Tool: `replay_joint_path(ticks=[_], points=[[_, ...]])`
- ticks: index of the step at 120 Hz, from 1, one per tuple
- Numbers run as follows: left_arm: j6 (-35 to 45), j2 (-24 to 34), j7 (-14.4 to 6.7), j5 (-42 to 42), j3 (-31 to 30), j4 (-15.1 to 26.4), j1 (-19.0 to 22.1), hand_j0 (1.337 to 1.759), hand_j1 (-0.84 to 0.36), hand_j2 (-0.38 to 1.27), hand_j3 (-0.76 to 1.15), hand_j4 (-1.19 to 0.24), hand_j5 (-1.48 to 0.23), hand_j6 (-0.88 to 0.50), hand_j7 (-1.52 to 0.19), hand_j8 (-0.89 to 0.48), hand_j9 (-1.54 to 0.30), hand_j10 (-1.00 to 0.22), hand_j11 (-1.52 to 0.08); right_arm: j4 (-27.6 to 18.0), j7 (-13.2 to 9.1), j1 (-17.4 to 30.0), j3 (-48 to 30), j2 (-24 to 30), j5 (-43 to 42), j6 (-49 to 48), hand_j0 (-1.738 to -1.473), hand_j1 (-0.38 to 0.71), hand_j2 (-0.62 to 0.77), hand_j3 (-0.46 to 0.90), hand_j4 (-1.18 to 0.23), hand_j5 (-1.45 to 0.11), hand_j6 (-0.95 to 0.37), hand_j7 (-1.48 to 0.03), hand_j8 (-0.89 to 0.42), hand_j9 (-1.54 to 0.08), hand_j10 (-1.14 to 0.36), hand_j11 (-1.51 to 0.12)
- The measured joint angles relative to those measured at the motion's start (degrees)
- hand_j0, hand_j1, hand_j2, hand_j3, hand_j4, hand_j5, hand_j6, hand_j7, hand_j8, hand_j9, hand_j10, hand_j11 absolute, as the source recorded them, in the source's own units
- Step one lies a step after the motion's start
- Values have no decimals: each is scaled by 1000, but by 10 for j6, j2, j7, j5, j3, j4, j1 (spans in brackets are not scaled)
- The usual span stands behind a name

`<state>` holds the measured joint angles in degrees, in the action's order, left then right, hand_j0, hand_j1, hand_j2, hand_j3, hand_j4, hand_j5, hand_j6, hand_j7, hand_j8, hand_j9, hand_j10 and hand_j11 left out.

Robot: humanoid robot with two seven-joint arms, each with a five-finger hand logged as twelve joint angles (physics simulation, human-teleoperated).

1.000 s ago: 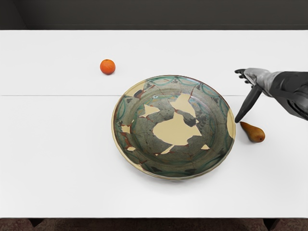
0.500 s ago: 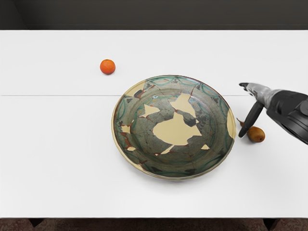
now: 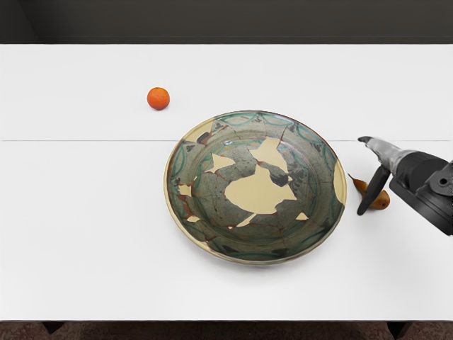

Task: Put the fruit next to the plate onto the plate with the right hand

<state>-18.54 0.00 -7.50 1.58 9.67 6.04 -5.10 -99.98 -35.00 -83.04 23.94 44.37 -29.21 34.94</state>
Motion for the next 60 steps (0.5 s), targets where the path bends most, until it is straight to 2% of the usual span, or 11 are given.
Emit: replay_joint_path(ticks=[60], points=[[0,0,0,0,0,0,-1,1658,348,0,0,-1,-1,-1,-1,-1,-1,-1,-1,11,0,29,16,-21,-37,1,-1658,-254,-15,0,-82,-105,-83,-104,-82,-105,-82,-105]])
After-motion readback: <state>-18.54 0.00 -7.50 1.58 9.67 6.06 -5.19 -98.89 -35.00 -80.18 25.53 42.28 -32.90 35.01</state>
